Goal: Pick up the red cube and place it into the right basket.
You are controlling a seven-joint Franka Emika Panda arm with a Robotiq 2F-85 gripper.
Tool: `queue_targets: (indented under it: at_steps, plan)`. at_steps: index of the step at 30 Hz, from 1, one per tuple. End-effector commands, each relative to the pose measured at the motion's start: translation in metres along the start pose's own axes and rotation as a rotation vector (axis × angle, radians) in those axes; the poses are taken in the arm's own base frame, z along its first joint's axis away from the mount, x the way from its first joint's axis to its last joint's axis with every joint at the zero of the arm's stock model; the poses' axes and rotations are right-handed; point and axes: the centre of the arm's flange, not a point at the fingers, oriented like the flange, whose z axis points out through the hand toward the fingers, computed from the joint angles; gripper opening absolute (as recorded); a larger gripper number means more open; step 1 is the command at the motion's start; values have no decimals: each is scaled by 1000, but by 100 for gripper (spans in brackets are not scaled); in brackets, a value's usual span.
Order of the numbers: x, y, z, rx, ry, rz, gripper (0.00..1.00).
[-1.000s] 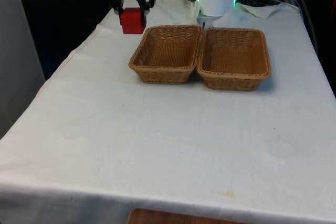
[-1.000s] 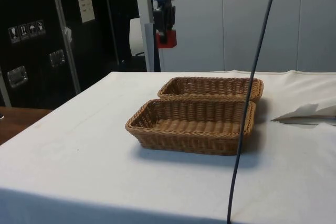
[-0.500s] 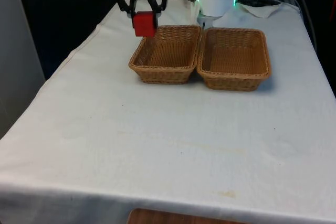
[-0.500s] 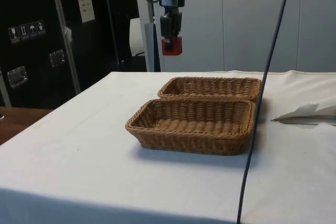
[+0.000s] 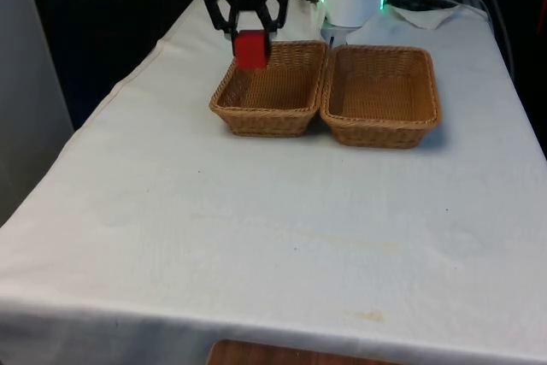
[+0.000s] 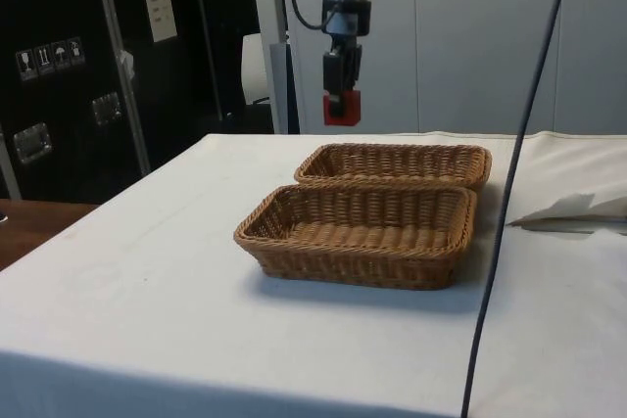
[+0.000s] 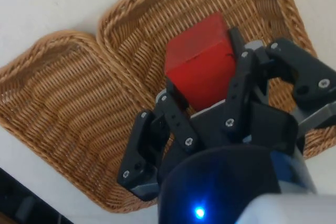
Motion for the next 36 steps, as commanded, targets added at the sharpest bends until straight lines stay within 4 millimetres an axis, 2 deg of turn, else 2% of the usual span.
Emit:
queue_targets:
  at_steps: [1, 7, 13, 14, 23, 30, 36]
  plan:
    - [-3, -2, 1, 4, 14, 1, 1]
    - [-13, -9, 10, 7, 15, 7, 1]
    - [-22, -18, 31, 8, -2, 26, 1]
    - [-21, -16, 29, 7, -13, 23, 1]
    - [-34, -27, 61, -15, -31, 47, 1]
    - [-37, -31, 75, -30, -46, 55, 1]
    - [-38, -32, 78, -33, -55, 55, 1]
